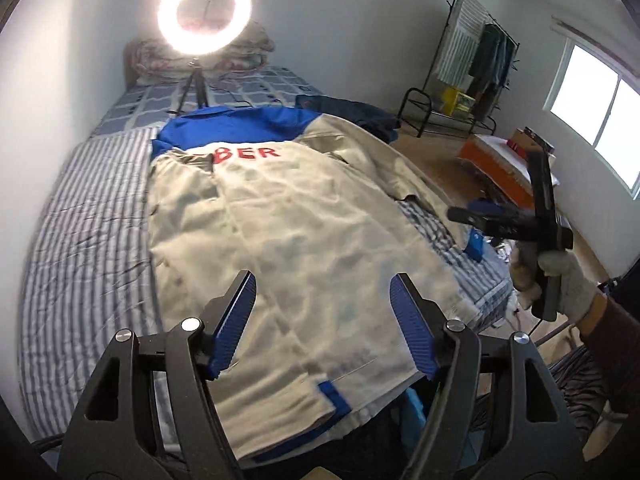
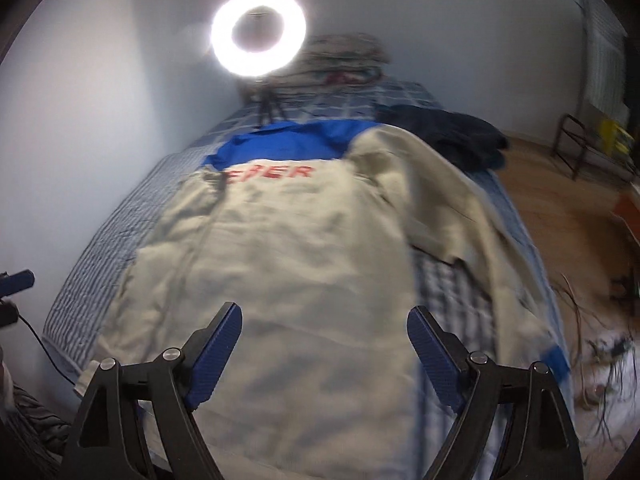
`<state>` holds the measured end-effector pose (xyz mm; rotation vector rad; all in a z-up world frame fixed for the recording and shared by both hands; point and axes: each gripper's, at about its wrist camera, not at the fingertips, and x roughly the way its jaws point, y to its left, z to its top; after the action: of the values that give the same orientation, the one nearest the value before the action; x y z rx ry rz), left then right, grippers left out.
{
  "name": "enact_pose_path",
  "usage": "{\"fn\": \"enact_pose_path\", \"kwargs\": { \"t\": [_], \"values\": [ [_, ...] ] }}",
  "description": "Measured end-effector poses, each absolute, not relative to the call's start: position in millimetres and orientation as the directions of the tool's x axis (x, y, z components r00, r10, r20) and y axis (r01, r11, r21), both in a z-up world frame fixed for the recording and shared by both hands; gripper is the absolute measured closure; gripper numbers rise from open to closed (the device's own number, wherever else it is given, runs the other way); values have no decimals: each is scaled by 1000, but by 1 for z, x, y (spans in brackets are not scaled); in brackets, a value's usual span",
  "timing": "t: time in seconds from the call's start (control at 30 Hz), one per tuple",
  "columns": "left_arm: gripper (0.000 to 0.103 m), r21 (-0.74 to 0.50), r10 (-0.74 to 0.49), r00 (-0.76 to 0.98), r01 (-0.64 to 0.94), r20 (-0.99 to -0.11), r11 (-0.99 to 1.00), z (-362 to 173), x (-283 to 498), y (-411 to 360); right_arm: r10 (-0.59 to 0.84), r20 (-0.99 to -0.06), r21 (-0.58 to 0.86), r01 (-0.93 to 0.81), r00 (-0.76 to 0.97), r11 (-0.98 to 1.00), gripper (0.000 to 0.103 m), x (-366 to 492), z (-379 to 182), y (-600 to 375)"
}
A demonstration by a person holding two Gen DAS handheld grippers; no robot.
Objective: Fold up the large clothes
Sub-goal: 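Move both open grippers to the other side of the jacket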
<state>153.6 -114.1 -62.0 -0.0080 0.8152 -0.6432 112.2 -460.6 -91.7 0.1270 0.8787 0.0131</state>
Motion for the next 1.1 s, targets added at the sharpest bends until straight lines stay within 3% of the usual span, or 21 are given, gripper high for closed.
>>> {"fn": "enact_pose_path", "kwargs": {
  "t": [0.13,0.33,0.43,0.5,1.1],
  "values": [
    [31,-271,-539,497,514,-680,814,-67,168,-122,41,-780,197,182,625,963,18,93,-105,-526],
    [31,-296,-536,468,492,-703,818,-86,181,-131,15,-795,348,436,606,830,31,65,-142,-623],
    [31,-273,-521,462,502,-717,821,-93,181,-138,-17,-807,352,503,591,789,45,62,-154,-655],
    [31,-263,-517,458,509,-723,820,-96,182,-143,-34,-809,337,511,586,790,48,67,-157,-664],
    [31,-296,-497,423,456,-758,839,-127,214,-144,-8,-849,191,320,528,928,48,172,-202,-692]
  ]
}}
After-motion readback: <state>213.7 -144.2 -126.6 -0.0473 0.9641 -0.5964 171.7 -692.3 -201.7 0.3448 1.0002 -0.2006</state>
